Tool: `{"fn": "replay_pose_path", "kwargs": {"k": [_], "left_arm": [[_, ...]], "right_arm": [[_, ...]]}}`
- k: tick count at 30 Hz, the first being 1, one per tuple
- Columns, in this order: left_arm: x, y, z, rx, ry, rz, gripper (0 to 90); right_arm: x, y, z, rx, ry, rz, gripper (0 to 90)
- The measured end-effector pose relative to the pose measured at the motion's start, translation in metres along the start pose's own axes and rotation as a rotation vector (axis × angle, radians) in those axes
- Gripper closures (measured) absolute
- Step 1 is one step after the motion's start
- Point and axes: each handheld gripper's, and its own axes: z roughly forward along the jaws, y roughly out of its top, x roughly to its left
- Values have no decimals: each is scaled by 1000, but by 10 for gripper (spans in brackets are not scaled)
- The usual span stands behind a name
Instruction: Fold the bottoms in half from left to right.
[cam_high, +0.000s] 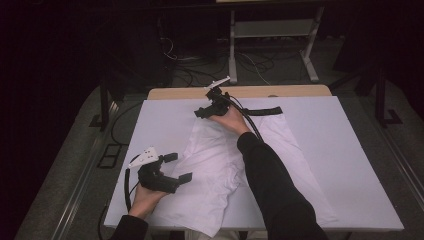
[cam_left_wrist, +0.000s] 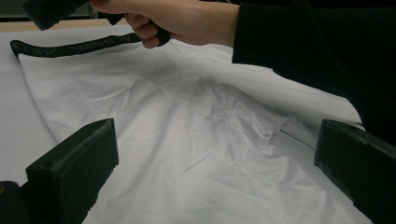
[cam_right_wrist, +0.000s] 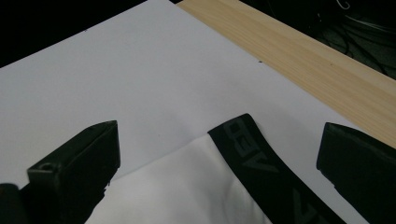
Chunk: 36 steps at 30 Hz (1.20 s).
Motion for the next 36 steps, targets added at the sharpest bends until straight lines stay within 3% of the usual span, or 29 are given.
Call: {"fn": "replay_pose_path", "kwargs": {"k": [13, 17, 30, 36], "left_arm": [[0, 0, -3, -5, 3, 0, 0], [0, 0, -3, -10, 5, -6, 0], [0, -1, -3, -7, 7, -7, 0], [0, -1, -3, -10, 11, -13, 0]], "right_arm": [[9, 6, 36, 54, -26, 0, 0], [8, 5, 41, 55, -33, 6, 50], [9, -2, 50, 86, -72, 33, 390], [10, -3, 52, 79, -136, 41, 495]]}}
